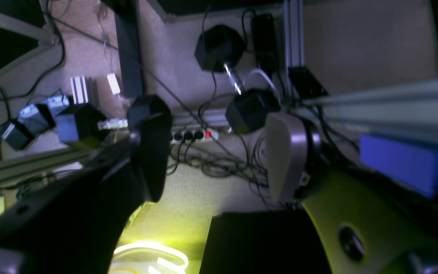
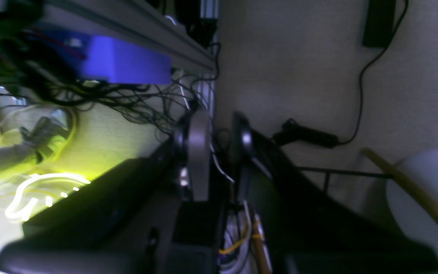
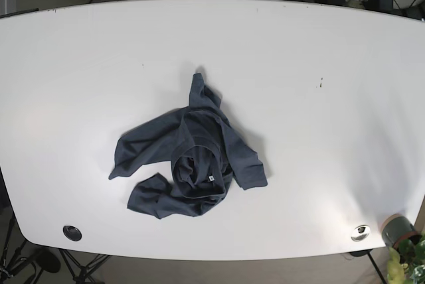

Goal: Fold the T-shirt properly

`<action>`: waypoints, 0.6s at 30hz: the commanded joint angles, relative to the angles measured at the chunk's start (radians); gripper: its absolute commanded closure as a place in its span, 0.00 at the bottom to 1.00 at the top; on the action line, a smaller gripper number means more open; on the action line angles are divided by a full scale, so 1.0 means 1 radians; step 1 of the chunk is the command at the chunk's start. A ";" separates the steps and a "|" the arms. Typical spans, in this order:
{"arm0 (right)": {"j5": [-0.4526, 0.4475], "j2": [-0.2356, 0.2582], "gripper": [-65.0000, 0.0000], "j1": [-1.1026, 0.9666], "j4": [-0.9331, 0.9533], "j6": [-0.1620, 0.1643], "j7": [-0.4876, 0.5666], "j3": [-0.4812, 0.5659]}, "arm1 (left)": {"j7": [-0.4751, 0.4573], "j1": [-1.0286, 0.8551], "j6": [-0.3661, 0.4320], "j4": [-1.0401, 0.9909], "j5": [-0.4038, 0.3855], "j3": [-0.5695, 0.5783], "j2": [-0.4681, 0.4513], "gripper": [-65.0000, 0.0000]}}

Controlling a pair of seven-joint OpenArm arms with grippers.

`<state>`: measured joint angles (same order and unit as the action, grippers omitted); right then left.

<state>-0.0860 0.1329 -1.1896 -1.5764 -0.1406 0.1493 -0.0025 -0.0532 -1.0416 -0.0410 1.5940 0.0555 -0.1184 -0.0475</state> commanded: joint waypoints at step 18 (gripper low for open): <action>-0.008 -0.002 0.85 -0.111 -0.382 -0.007 0.016 -0.101 | 0.059 -0.073 0.003 0.319 -0.004 -0.031 -0.001 0.43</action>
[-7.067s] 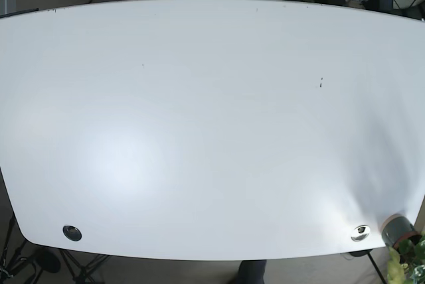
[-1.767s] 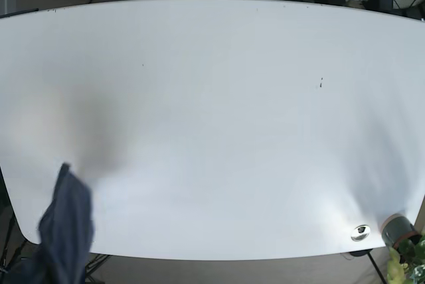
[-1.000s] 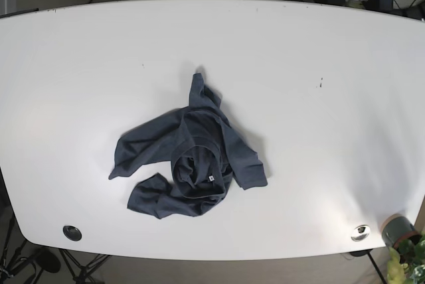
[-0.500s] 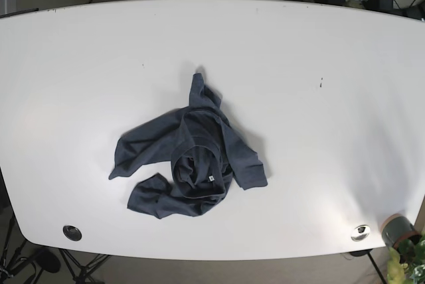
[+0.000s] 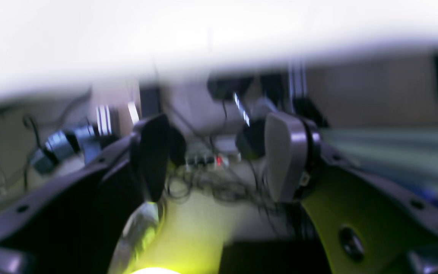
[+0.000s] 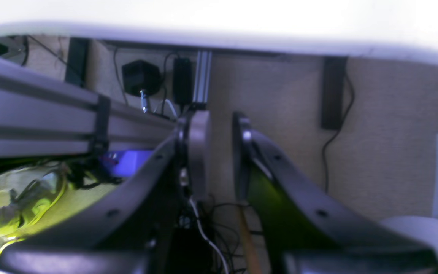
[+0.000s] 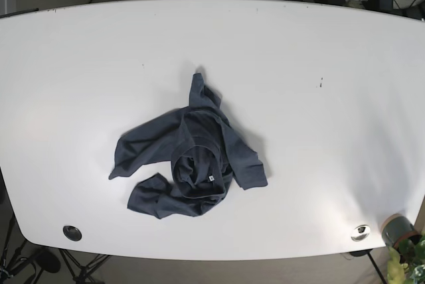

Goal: Fold the T-shirt properly

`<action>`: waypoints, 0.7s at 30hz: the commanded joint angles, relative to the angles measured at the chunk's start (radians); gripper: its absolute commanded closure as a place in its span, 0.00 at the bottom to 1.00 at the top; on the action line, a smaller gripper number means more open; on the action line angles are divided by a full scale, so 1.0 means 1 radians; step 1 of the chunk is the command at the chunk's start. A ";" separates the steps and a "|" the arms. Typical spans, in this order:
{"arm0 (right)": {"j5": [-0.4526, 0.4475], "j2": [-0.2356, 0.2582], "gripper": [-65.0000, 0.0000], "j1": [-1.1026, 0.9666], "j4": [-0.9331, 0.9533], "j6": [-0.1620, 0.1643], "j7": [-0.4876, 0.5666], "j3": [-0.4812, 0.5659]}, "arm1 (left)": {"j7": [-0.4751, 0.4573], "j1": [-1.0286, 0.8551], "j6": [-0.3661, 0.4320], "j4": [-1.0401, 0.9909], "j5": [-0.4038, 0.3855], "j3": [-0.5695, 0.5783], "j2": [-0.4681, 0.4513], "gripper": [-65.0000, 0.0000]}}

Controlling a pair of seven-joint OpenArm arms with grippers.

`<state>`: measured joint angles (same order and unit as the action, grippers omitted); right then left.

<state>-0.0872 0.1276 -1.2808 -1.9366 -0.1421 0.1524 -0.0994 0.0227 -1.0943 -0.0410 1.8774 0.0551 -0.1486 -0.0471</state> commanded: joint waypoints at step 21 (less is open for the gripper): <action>-0.006 0.004 0.79 0.303 -0.090 -0.009 0.014 0.005 | -0.017 0.079 0.005 0.121 -0.099 0.001 -0.004 0.41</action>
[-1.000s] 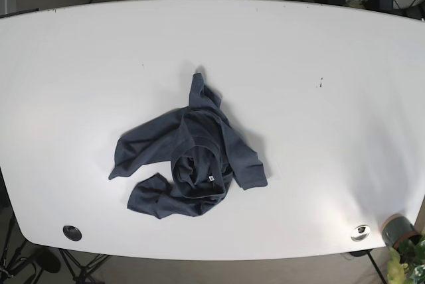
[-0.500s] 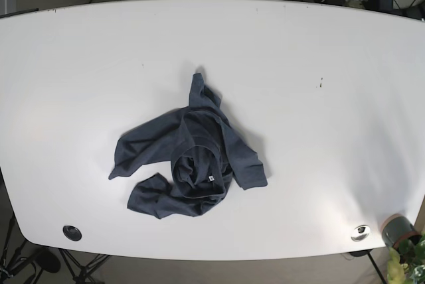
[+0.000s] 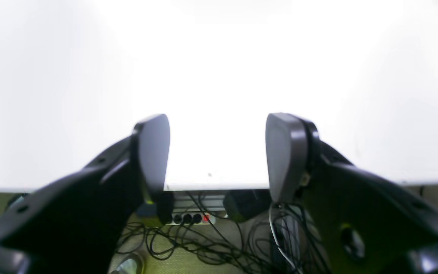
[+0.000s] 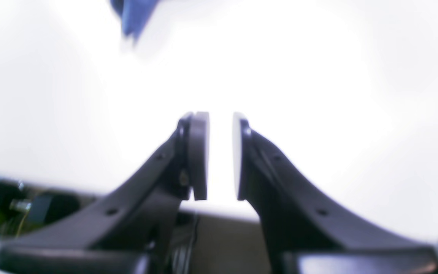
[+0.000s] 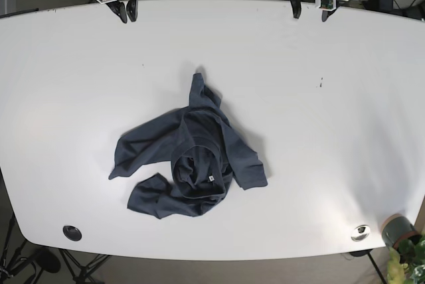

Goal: Fold the T-shirt properly
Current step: 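Lower the right gripper onto the crumpled navy shirt and grasp it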

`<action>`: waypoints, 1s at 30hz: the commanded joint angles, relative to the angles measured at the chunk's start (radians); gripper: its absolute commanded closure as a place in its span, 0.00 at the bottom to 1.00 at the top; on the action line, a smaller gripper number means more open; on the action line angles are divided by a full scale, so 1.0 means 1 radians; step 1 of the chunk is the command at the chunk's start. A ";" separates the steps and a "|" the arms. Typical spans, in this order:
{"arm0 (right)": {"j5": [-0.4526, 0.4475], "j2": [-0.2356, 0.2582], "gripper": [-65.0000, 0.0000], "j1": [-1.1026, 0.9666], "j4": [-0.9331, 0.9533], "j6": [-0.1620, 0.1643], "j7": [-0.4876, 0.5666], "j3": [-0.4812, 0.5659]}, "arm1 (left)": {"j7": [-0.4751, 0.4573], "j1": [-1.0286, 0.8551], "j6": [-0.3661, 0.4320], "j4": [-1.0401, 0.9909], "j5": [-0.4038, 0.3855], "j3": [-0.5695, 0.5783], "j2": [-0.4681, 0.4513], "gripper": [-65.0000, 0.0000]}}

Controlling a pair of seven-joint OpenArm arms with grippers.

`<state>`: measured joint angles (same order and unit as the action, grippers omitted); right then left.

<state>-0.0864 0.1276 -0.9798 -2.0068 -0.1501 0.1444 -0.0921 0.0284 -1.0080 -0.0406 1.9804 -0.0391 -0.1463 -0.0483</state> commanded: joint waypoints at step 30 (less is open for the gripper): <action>-0.008 0.002 0.16 0.626 -0.012 -0.003 -0.441 0.233 | -0.023 0.122 0.009 0.010 0.000 -0.005 -0.003 0.20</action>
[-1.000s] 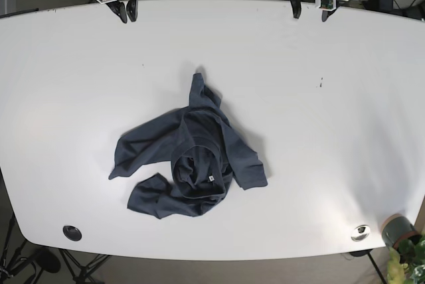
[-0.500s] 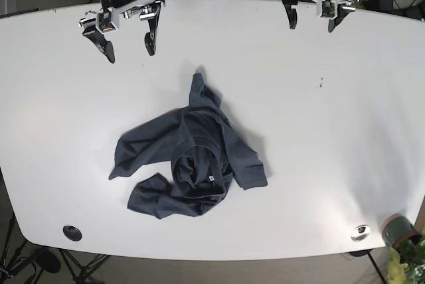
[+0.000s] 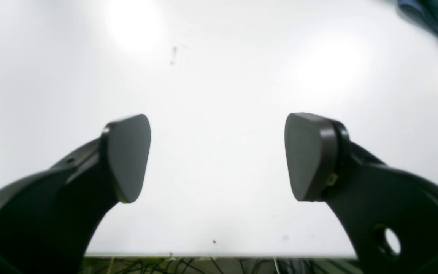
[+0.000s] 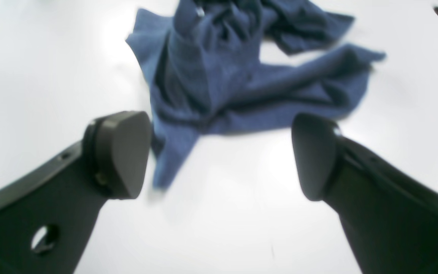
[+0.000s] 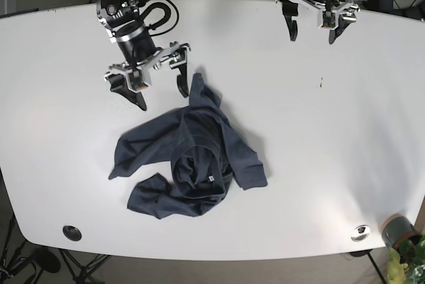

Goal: Fold the T-shirt properly
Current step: 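Lower the right gripper onto the crumpled navy shirt and grasp it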

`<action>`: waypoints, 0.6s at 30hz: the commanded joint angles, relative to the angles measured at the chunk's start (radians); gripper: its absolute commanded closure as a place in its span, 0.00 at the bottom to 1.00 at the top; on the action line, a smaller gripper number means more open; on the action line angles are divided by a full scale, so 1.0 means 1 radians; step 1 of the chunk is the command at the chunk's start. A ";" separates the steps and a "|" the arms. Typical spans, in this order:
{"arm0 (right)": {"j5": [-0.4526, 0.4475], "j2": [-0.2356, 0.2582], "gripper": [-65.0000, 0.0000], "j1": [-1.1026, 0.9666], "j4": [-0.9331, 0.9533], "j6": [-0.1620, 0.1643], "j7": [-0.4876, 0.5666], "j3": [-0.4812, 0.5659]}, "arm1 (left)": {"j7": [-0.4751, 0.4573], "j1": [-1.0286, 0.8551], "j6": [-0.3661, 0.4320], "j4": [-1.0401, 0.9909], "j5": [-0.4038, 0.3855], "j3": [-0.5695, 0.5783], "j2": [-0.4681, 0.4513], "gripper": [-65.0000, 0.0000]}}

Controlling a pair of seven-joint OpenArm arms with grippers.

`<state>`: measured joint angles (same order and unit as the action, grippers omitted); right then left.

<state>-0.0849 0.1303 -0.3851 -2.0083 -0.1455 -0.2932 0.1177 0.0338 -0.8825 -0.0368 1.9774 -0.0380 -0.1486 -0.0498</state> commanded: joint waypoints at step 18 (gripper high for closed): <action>-0.011 -0.051 0.20 0.441 0.360 -0.007 -0.156 0.127 | -0.028 0.042 0.005 0.010 0.000 -0.003 -0.003 0.20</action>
<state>-0.0914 0.0776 0.0288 -1.6672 -0.1581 -0.4721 0.2489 0.0330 -0.8307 -0.0338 1.9717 -0.0380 -0.1490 -0.0521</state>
